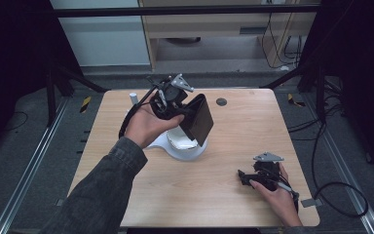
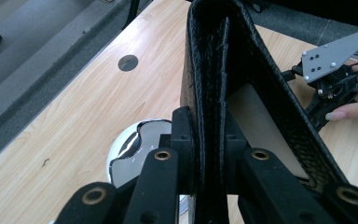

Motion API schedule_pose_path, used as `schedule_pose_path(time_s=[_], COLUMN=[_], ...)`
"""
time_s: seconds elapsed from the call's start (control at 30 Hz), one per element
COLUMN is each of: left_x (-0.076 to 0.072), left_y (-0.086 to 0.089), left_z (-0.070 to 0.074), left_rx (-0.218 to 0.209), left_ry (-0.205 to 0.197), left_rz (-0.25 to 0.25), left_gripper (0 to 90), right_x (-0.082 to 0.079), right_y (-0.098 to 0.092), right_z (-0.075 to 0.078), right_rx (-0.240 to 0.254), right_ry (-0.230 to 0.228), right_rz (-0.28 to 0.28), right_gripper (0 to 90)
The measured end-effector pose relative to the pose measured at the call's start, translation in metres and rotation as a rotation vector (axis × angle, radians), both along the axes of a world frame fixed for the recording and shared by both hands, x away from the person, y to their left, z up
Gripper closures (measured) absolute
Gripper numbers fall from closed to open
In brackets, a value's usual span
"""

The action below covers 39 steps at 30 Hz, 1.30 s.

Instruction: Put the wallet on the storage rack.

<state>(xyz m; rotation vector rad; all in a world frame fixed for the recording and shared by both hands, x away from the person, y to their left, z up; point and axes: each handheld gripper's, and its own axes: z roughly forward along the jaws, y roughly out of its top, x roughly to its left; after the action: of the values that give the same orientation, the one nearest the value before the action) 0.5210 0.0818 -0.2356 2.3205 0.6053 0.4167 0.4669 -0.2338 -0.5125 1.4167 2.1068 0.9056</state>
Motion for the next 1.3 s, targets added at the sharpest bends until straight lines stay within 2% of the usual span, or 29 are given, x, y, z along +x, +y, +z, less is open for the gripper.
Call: schedule_pose_path(time_s=[0.27,0.47,0.7,0.93,1.3], left_x=[0.006,0.009,0.016,0.027,0.037], left_y=[0.017,0.021,0.022,0.025,0.02], left_z=[-0.001,-0.005,-0.018,-0.032,-0.05], left_rx=[-0.005,0.003,0.026,0.048,0.049], left_ry=[-0.006,0.001,0.005,0.029,0.06], left_rz=[0.037,0.052,0.069,0.072,0.072], left_gripper=[81.0,80.9,80.9,80.9,80.8], right_x=[0.0,0.0,0.0,0.0,-0.001], right_y=[0.0,0.0,0.0,0.0,0.0], right_z=[0.0,0.0,0.0,0.0,0.0], right_rx=[0.0,0.0,0.0,-0.001,0.003], right_ry=[-0.001,-0.004,-0.006,-0.005,-0.004], right_rz=[-0.002,0.0,0.002,0.002,0.002], right_gripper=[3.5,3.5,3.5,3.5,3.5])
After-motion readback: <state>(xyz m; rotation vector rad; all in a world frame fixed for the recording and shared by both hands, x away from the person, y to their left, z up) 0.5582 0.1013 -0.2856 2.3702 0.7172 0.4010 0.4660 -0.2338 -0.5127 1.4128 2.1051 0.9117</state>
